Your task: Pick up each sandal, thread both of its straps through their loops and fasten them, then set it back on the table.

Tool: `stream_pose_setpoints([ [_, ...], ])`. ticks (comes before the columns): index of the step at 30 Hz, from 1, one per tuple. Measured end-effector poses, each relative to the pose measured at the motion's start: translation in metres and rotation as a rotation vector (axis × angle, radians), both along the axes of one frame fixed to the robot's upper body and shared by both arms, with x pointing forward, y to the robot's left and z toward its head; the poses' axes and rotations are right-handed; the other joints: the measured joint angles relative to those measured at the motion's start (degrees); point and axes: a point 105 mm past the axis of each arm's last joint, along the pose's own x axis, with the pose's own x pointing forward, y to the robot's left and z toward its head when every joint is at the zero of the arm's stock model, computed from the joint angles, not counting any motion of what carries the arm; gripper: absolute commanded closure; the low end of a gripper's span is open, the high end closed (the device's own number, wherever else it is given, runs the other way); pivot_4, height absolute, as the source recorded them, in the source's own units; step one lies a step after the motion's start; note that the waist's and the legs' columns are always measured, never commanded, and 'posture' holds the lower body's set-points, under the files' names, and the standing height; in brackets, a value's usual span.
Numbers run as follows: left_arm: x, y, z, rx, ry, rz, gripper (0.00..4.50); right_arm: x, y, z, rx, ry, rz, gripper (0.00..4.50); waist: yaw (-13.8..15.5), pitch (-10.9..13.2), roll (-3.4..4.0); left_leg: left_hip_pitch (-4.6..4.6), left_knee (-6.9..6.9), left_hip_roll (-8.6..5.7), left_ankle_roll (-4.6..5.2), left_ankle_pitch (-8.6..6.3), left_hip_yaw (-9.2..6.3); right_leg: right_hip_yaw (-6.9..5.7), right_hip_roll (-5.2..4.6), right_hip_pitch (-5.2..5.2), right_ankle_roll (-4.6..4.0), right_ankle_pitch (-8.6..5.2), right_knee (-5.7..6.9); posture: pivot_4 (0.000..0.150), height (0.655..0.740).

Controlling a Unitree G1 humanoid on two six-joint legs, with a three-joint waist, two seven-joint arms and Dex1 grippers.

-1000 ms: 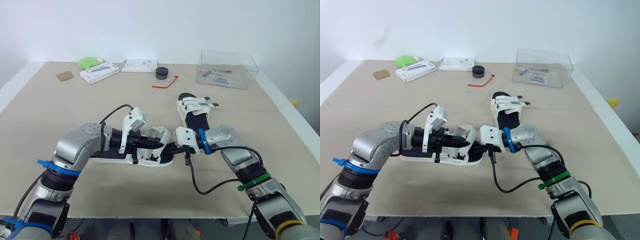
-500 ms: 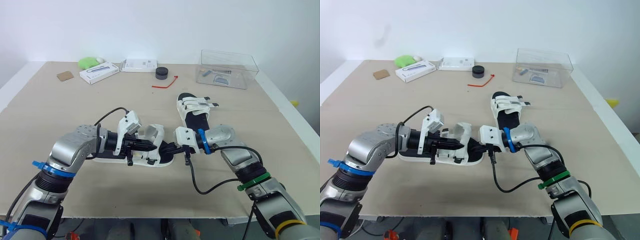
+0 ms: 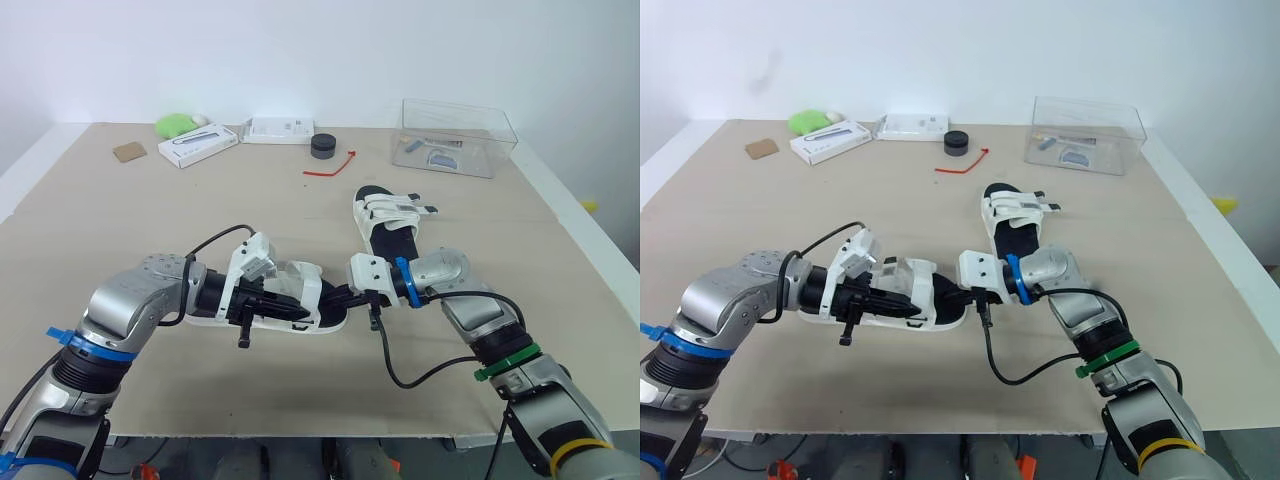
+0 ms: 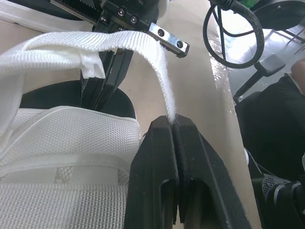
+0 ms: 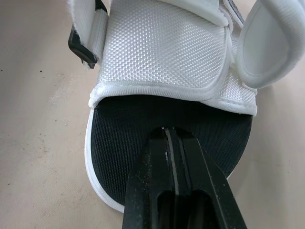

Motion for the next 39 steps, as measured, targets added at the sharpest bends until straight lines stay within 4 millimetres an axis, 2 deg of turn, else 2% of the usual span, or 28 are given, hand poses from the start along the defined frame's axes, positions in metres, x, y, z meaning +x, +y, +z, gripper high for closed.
stream_pose_setpoints([
  [1, 0.003, 0.0, 0.0, 0.008, -0.011, 0.01, 4.45, 0.0, 0.0, 0.0, 0.0, 0.0, -0.001, 4.5, 0.0, 0.0, 0.0, 0.0, 0.0, 0.0, 0.0, 0.0, 0.0, 0.0, 0.0, 0.0, 0.0, 0.0, 0.0, 0.15, 0.74],
  [5, 0.01, 0.003, -0.002, 0.021, -0.027, 0.036, 3.27, 0.0, 0.0, 0.0, 0.0, 0.0, -0.001, 4.5, 0.0, 0.0, 0.0, 0.01, 0.01, 0.0, 0.0, 0.0, 0.0, 0.0, 0.0, 0.0, 0.01, 0.01, 0.0, 0.15, 0.74],
  [6, 0.01, 0.002, -0.001, 0.017, -0.032, 0.032, 2.72, 0.0, 0.0, 0.0, 0.0, 0.0, -0.002, 4.5, 0.0, 0.0, 0.0, 0.0, 0.01, 0.0, 0.0, 0.0, 0.0, 0.0, -0.01, 0.01, 0.01, 0.01, 0.0, 0.15, 0.74],
  [8, 0.009, 0.001, 0.001, 0.012, -0.039, 0.02, 1.98, 0.0, 0.0, 0.0, 0.001, 0.0, -0.004, 4.5, 0.0, 0.0, 0.0, 0.0, 0.02, 0.0, 0.0, 0.01, 0.0, 0.01, -0.01, 0.01, 0.03, 0.02, 0.0, 0.15, 0.74],
  [9, 0.009, 0.0, 0.003, 0.008, -0.046, 0.009, 1.42, 0.001, 0.0, 0.0, 0.001, 0.0, -0.005, 4.5, 0.0, 0.0, 0.0, 0.01, 0.02, 0.0, 0.01, 0.01, 0.0, 0.0, -0.01, 0.01, 0.04, 0.03, 0.0, 0.15, 0.74],
  [15, 0.007, 0.006, 0.012, -0.017, -0.024, 0.004, 1.42, 0.0, -0.001, 0.0, 0.0, 0.001, -0.004, 4.5, 0.0, 0.0, 0.0, 0.0, 0.02, 0.01, 0.01, 0.01, -0.01, -0.01, 0.01, 0.0, 0.02, 0.02, 0.0, 0.15, 0.74],
  [20, 0.02, -0.005, 0.033, -0.088, -0.058, 0.041, 1.42, 0.0, -0.001, 0.0, 0.001, 0.0, -0.005, 4.5, 0.0, 0.0, -0.01, -0.02, 0.03, -0.01, 0.01, 0.01, 0.01, 0.01, -0.02, 0.02, 0.06, 0.04, -0.04, 0.15, 0.74],
  [25, 0.032, -0.011, 0.033, -0.104, -0.051, 0.079, 1.42, 0.0, 0.0, 0.0, 0.001, -0.001, -0.002, 4.5, 0.0, 0.0, -0.02, -0.02, 0.01, 0.0, 0.01, 0.01, 0.0, -0.01, 0.0, 0.01, 0.07, 0.05, -0.04, 0.15, 0.74],
  [28, 0.034, -0.011, 0.033, -0.101, -0.062, 0.08, 2.26, 0.0, 0.0, 0.0, 0.002, -0.002, -0.003, 4.5, 0.0, 0.0, -0.02, -0.02, 0.02, -0.01, 0.01, 0.01, 0.0, 0.0, -0.01, 0.01, 0.07, 0.05, -0.04, 0.15, 0.74],
  [31, 0.033, -0.013, 0.029, -0.081, -0.068, 0.059, 3.74, 0.0, 0.0, 0.0, 0.002, -0.002, -0.003, 4.5, 0.0, 0.0, -0.02, -0.02, 0.02, -0.01, 0.01, 0.01, 0.01, 0.01, -0.01, 0.01, 0.07, 0.05, -0.04, 0.15, 0.74],
  [33, 0.031, -0.012, 0.026, -0.065, -0.077, 0.042, 4.29, 0.0, 0.0, 0.0, 0.003, -0.003, -0.004, 4.5, 0.0, 0.0, -0.01, -0.02, 0.01, -0.01, 0.01, 0.01, 0.01, 0.01, 0.0, 0.01, 0.05, 0.04, -0.04, 0.15, 0.74],
  [39, 0.019, -0.006, 0.005, -0.008, -0.063, 0.012, 4.29, -0.001, -0.001, 0.0, 0.007, -0.006, -0.008, 4.5, 0.0, 0.1, 0.0, -0.04, 0.0, 0.0, 0.0, 0.0, 0.0, 0.01, -0.02, -0.01, 0.04, 0.03, -0.05, 0.15, 0.74],
])
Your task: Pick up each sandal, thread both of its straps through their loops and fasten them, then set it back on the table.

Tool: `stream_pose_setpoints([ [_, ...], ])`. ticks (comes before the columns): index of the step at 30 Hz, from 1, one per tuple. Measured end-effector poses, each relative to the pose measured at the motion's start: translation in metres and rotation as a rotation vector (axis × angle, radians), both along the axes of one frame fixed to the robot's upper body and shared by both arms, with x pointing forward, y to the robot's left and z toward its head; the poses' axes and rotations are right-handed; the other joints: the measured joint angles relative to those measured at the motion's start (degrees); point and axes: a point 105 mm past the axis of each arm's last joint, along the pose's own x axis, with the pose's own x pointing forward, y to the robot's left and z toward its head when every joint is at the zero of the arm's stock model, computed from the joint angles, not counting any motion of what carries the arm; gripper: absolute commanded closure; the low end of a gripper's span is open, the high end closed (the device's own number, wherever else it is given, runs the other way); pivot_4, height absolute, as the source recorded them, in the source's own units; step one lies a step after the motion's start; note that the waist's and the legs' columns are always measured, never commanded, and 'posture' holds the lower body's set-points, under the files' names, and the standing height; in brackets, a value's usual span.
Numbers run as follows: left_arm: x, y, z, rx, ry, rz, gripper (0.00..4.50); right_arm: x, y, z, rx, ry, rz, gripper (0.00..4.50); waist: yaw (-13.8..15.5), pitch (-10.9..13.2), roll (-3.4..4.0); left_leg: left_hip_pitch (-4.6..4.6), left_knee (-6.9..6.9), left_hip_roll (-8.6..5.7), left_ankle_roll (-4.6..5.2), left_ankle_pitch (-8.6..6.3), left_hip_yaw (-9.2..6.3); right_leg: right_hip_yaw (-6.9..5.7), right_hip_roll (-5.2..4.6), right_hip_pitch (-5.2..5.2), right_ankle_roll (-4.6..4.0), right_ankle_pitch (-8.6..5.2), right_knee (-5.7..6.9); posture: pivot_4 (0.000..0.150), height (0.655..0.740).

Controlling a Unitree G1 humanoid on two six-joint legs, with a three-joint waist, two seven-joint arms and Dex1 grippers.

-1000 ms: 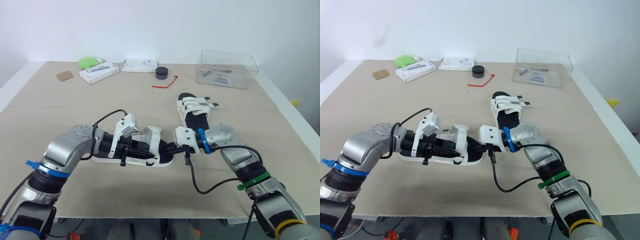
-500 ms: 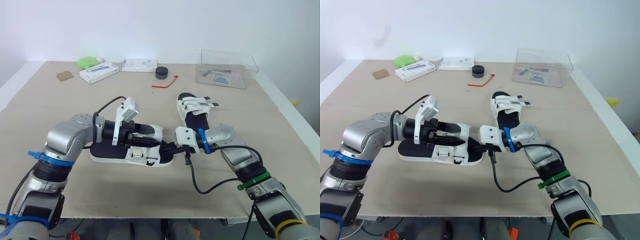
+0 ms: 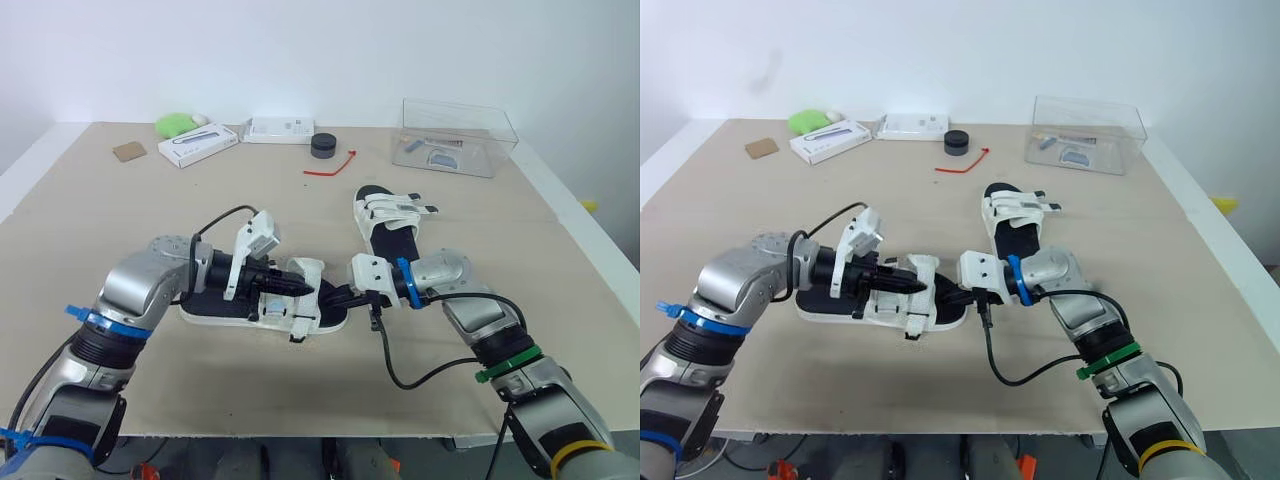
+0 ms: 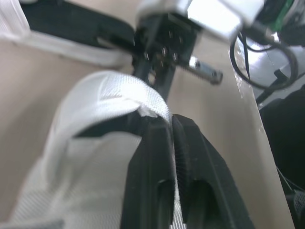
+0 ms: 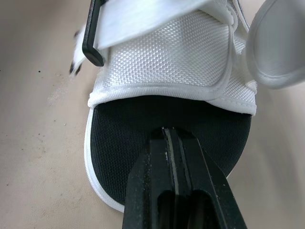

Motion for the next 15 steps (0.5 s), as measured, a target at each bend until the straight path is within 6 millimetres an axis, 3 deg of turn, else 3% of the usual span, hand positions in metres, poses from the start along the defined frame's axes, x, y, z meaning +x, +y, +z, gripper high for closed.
stream_pose_setpoints([
  [11, -0.02, 0.007, -0.007, 0.082, -0.021, -0.059, 4.29, 0.0, 0.001, 0.0, 0.0, -0.001, 0.004, 4.5, 0.0, 0.0, 0.01, 0.01, -0.02, 0.02, 0.01, -0.01, 0.0, -0.01, 0.04, 0.0, -0.02, -0.02, -0.04, 0.15, 0.74],
  [15, -0.027, 0.007, -0.004, 0.075, 0.016, -0.087, 2.44, 0.0, 0.002, 0.0, -0.002, -0.001, 0.007, 4.5, 0.0, 0.0, 0.02, 0.02, -0.06, 0.03, 0.02, -0.04, 0.0, -0.02, 0.05, 0.0, -0.04, -0.06, -0.04, 0.15, 0.74],
])
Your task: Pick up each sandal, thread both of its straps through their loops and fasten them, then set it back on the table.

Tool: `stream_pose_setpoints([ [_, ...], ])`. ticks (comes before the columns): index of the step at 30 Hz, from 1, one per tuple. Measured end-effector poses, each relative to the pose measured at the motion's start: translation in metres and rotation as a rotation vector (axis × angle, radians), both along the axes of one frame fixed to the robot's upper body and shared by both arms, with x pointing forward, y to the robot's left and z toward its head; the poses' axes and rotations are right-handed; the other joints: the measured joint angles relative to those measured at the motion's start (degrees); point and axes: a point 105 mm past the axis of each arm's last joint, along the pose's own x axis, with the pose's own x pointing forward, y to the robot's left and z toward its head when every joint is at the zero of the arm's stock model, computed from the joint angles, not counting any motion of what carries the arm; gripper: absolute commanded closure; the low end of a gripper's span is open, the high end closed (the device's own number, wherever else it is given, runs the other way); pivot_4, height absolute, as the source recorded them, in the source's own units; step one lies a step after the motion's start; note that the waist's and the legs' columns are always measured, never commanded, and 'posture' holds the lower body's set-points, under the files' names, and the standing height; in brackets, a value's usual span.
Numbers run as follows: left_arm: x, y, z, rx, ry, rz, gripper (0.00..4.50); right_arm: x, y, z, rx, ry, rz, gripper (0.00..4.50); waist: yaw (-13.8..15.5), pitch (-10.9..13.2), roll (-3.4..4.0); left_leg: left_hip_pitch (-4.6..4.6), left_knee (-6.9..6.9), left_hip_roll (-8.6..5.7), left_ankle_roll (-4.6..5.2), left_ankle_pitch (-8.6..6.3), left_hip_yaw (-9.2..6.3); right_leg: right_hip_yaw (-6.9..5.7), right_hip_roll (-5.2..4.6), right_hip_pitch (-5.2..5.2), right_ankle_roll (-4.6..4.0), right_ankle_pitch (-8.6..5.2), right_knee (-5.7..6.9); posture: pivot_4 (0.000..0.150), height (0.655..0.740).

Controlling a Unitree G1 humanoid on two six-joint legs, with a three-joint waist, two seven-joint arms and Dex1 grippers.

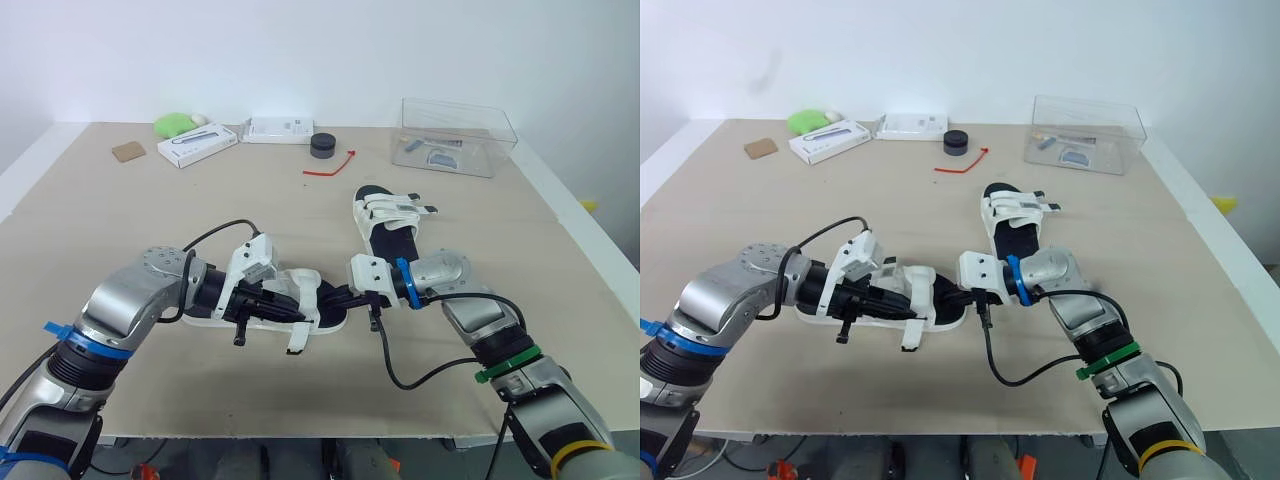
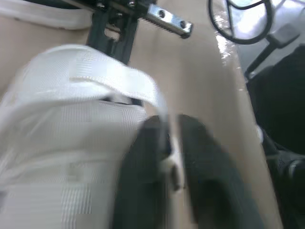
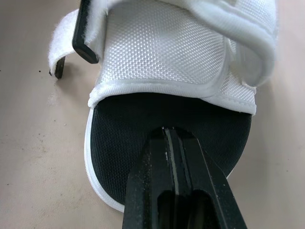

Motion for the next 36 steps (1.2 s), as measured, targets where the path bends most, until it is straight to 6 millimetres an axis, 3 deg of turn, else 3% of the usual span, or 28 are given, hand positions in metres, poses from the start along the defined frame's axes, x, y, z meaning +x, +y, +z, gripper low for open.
stream_pose_setpoints([
  [1, -0.002, 0.0, 0.001, -0.001, 0.001, -0.01, 2.13, 0.0, 0.0, 0.0, 0.0, 0.0, 0.0, 4.5, 0.0, 0.0, 0.0, 0.0, 0.0, 0.0, 0.0, 0.0, 0.0, 0.0, 0.0, 0.0, 0.0, 0.0, 0.0, 0.15, 0.74],
  [5, -0.004, 0.006, 0.014, -0.002, -0.005, -0.023, 0.04, 0.001, 0.0, 0.0, 0.0, 0.0, -0.001, 4.5, 0.0, 0.0, -0.01, 0.0, 0.02, 0.01, 0.0, 0.01, -0.01, -0.01, 0.01, -0.01, 0.02, 0.02, 0.0, 0.15, 0.74],
  [10, -0.01, 0.028, 0.058, -0.047, -0.024, -0.001, 0.01, 0.0, 0.0, 0.0, -0.003, 0.004, 0.006, 4.5, 0.0, 0.1, -0.04, -0.06, 0.01, 0.06, -0.01, 0.0, -0.01, -0.02, 0.06, -0.08, 0.0, 0.0, -0.01, 0.15, 0.74],
  [13, -0.035, 0.045, 0.08, -0.099, 0.09, -0.019, 0.01, -0.001, 0.001, 0.001, -0.001, -0.001, 0.013, 4.5, -0.2, 0.1, -0.01, -0.12, -0.02, 0.06, -0.01, -0.04, 0.03, 0.03, 0.05, -0.2, 0.04, -0.05, -0.01, 0.15, 0.74],
  [15, -0.049, 0.052, 0.083, -0.151, 0.182, -0.013, 0.01, -0.002, -0.001, 0.0, -0.005, 0.006, 0.015, 4.5, -0.2, 0.1, 0.01, -0.1, -0.03, 0.05, 0.01, -0.08, 0.03, 0.01, 0.02, -0.17, 0.08, -0.1, -0.01, 0.15, 0.74],
  [16, -0.054, 0.054, 0.078, -0.152, 0.203, 0.002, 0.01, -0.001, 0.0, 0.001, -0.006, 0.003, 0.015, 4.5, -0.1, 0.1, 0.0, -0.1, -0.03, 0.05, 0.01, -0.08, -0.01, -0.03, 0.0, -0.16, 0.06, -0.12, -0.02, 0.15, 0.74],
  [20, -0.078, 0.055, 0.018, -0.074, 0.321, 0.101, 0.01, -0.003, 0.0, -0.001, -0.001, 0.009, 0.012, 4.5, -0.1, 0.1, -0.01, -0.01, -0.05, 0.03, -0.09, -0.14, 0.01, 0.02, -0.3, -0.07, 0.03, -0.16, -0.03, 0.15, 0.74],
  [24, -0.061, 0.052, -0.021, -0.049, 0.202, 0.281, 0.01, -0.002, -0.002, -0.003, 0.0, 0.015, -0.001, 4.5, 0.1, 0.1, -0.07, 0.08, -0.01, 0.03, -0.17, -0.07, -0.08, -0.09, -0.32, 0.07, -0.01, -0.14, -0.03, 0.15, 0.74],
  [32, -0.035, 0.022, -0.047, -0.095, 0.06, 0.362, 0.01, 0.0, 0.003, -0.002, 0.004, 0.017, 0.01, 4.5, 0.0, 0.0, -0.06, 0.08, -0.06, 0.08, -0.15, -0.06, -0.04, -0.08, -0.22, 0.06, -0.03, -0.12, -0.03, 0.15, 0.74],
  [36, -0.026, 0.019, -0.051, -0.087, 0.025, 0.363, 0.01, 0.001, 0.003, -0.002, 0.003, 0.017, 0.004, 4.5, 0.0, 0.0, -0.05, 0.1, -0.05, 0.11, -0.1, -0.04, -0.05, -0.1, -0.18, 0.07, -0.07, -0.06, -0.03, 0.15, 0.74],
])
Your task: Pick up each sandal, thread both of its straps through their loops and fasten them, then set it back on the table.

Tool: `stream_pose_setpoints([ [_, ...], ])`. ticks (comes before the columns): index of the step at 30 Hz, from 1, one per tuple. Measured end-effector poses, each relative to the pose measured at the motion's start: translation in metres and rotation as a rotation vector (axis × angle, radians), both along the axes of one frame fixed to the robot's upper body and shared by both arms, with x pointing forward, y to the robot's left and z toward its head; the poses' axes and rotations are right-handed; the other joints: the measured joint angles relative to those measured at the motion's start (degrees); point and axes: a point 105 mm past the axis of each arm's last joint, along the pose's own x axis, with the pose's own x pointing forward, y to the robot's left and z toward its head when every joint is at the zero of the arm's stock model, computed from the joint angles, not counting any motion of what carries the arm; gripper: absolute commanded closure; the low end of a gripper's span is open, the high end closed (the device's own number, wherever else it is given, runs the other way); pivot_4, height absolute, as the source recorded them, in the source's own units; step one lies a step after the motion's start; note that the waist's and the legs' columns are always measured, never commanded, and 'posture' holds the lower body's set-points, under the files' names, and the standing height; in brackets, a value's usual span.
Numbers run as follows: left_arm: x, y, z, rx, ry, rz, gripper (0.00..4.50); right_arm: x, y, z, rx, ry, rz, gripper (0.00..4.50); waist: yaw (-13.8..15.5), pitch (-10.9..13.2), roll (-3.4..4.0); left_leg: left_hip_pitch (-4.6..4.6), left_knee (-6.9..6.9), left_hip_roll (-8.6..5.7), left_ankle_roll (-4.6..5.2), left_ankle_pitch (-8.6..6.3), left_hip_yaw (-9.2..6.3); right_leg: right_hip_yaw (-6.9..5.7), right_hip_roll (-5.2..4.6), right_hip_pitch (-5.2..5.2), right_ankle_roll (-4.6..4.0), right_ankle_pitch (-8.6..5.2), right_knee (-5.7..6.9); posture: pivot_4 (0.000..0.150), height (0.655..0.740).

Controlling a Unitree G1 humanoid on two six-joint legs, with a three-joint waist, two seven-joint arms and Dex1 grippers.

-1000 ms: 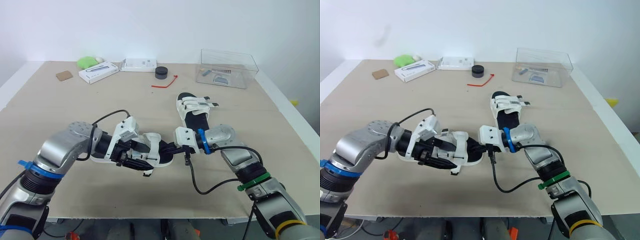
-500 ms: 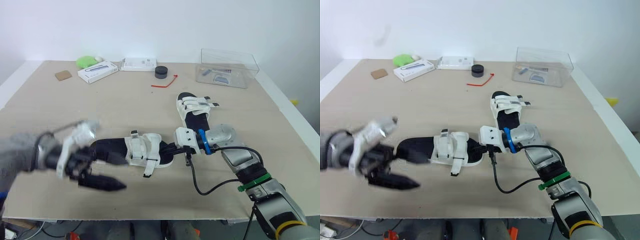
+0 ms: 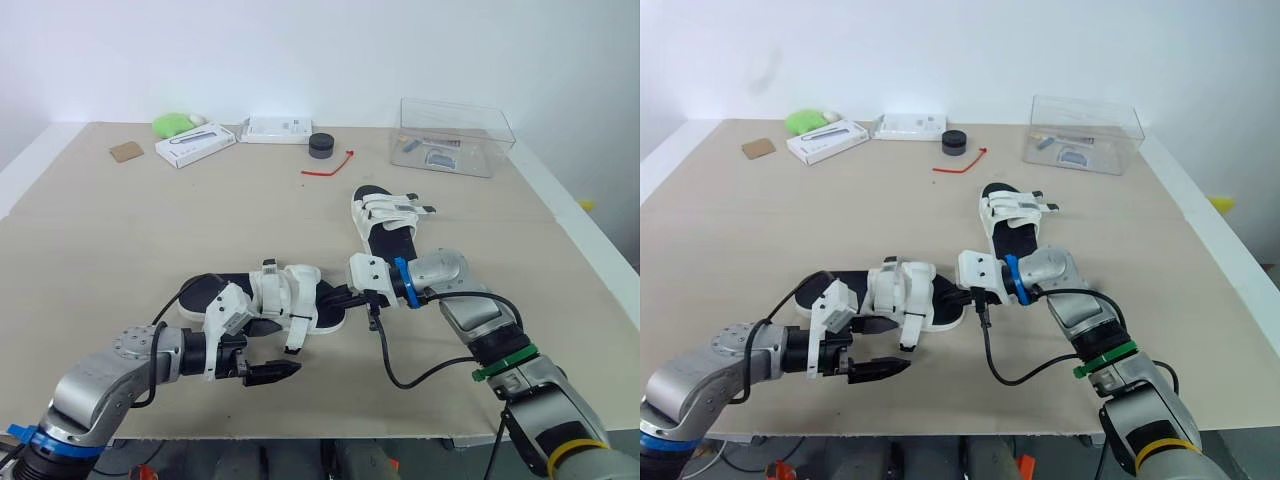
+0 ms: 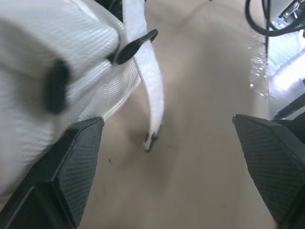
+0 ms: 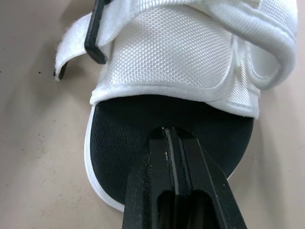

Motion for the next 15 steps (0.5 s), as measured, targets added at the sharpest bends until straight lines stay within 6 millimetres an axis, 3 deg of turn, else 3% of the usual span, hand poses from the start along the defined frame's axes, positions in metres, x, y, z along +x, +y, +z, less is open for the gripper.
stream_pose_setpoints([
  [11, 0.012, 0.001, 0.0, 0.009, -0.016, -0.05, 0.01, 0.001, -0.003, 0.0, -0.001, -0.008, -0.018, 4.5, 0.0, 0.0, 0.02, 0.01, 0.07, -0.03, 0.05, 0.03, 0.01, -0.02, -0.01, 0.05, 0.05, 0.03, 0.0, 0.15, 0.74],
  [15, 0.011, -0.006, -0.001, 0.002, -0.002, -0.087, 1.65, 0.0, -0.002, -0.001, 0.006, -0.014, -0.017, 4.5, 0.0, 0.0, 0.02, -0.03, 0.05, -0.02, 0.04, 0.02, 0.01, -0.01, -0.01, 0.02, 0.04, 0.02, 0.0, 0.15, 0.74],
])
